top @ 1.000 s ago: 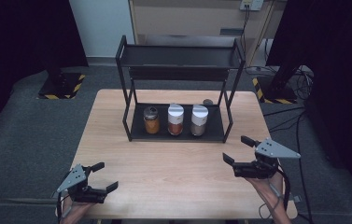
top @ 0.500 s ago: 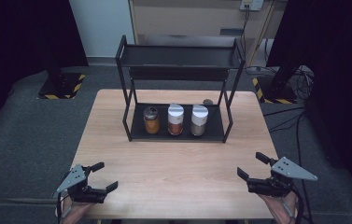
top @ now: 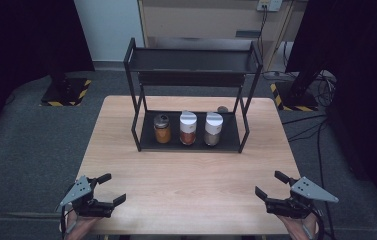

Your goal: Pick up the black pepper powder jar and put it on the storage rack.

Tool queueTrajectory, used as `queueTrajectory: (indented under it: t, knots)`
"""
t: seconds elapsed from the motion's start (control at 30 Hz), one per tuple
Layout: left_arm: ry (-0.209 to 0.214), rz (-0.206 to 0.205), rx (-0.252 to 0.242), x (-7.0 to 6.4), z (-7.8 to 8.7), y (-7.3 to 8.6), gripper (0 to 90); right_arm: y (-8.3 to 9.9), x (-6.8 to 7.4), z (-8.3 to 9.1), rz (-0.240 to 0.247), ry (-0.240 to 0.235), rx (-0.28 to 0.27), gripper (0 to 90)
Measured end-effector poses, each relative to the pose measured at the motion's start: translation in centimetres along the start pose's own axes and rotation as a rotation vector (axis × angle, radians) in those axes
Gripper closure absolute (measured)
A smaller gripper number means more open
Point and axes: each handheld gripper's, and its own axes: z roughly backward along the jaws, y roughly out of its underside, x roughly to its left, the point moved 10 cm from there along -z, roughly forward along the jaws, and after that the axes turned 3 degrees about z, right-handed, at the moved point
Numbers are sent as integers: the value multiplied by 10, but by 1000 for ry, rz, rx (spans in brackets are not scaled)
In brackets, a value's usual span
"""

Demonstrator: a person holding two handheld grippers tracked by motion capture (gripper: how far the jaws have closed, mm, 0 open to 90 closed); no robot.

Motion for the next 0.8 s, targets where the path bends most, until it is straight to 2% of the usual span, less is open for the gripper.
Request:
queueTrajectory:
  t: [0.3,0.8]
  knots:
    - [3,-1,-5,0,0,0,21,10,-1,-4,-5,1,-3,101]
    - [11,-3,-21,0,1,0,21,14,0,-6,14,-13,7,99]
